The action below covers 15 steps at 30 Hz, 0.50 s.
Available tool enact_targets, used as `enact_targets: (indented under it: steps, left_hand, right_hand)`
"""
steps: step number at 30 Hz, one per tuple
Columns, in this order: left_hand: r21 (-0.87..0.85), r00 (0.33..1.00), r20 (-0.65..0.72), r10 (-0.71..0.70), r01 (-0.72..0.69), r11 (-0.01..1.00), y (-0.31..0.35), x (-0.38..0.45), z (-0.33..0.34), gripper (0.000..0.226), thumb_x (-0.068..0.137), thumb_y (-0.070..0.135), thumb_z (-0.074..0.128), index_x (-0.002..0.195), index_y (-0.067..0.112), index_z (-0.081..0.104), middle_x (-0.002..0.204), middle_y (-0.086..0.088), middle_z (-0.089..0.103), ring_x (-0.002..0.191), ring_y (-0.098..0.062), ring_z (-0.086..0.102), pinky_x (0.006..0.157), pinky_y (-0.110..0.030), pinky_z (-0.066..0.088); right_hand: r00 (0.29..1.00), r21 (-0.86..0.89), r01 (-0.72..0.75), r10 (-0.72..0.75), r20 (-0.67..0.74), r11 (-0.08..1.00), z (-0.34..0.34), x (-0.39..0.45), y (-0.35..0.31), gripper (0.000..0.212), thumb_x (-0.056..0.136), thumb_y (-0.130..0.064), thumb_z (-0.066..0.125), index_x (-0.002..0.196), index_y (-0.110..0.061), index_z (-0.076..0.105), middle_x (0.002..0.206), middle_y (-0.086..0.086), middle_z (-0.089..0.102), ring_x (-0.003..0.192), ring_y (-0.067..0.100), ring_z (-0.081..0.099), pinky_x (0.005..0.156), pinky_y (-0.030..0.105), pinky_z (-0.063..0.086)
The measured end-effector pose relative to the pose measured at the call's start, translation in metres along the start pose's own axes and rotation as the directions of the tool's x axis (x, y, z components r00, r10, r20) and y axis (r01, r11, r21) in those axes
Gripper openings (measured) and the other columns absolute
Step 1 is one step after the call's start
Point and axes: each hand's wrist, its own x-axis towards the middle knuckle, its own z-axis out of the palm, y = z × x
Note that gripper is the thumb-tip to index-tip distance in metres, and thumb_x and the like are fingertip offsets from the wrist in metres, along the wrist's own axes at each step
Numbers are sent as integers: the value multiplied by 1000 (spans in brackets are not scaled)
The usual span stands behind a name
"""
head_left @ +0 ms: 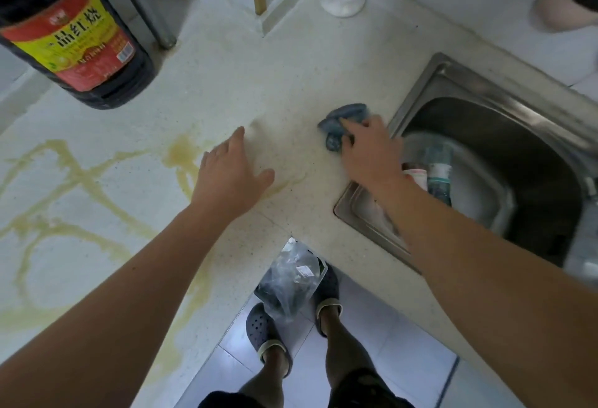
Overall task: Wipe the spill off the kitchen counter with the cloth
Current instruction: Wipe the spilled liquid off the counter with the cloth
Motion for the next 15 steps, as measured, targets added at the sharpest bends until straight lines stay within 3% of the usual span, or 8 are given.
enact_targets:
  steps: [1,3,5,8,10,13,15]
  left_hand:
    - [-7,1000,-3,-4,4,1000,-1,-3,-1,93,94,43,67,164,11,15,165,-15,34,152,-31,29,125,-46,22]
    - [-23,1000,3,-9,9,1000,-2,-8,-3,91,95,40,67,164,10,15,163,-16,36,151,-31,30,124,-44,23]
    - [-45,1000,25,-17,18,999,-2,-14,-5,90,95,39,66,164,12,15,162,-16,37,150,-31,31,123,-45,26]
    - [-82,998,30,-53,55,995,-8,-17,-9,90,94,37,65,164,15,15,161,-16,38,149,-34,33,121,-48,31]
    - [-92,996,12,-86,87,992,-20,-17,-11,87,92,34,62,164,16,17,159,-15,41,144,-35,39,117,-50,36]
    - [-78,992,-24,-123,121,990,-39,-21,-16,82,91,31,56,163,14,20,153,-14,49,131,-36,52,108,-53,46]
    - [-55,992,-35,-120,118,992,-48,-28,-16,81,94,28,57,163,11,19,152,-15,49,134,-36,50,111,-51,44]
  right_hand:
    - [993,28,-115,116,-16,993,-4,3,6,46,108,-37,43,153,-35,47,141,11,46,119,32,56,108,49,38]
    - [992,11,-127,128,-13,992,-1,-12,-7,48,108,-36,44,155,-32,46,141,11,46,115,32,57,104,46,42]
    - [995,26,87,-88,52,996,8,-45,-36,47,107,-33,47,153,-31,50,131,10,51,101,29,61,91,42,46]
    - [925,59,356,-361,116,933,21,-75,-57,44,105,-32,52,149,-32,56,120,6,55,90,21,56,85,39,43]
    - [950,16,303,-303,73,953,23,-56,-50,43,106,-34,50,148,-35,55,124,7,55,96,24,59,90,43,45]
    - [999,21,-25,26,-45,999,22,-36,-47,47,107,-33,47,153,-27,51,132,11,51,104,32,60,93,44,47]
    - [1000,12,21,-21,-8,1000,29,-50,-73,49,106,-32,47,155,-24,49,129,11,50,100,32,59,88,43,46]
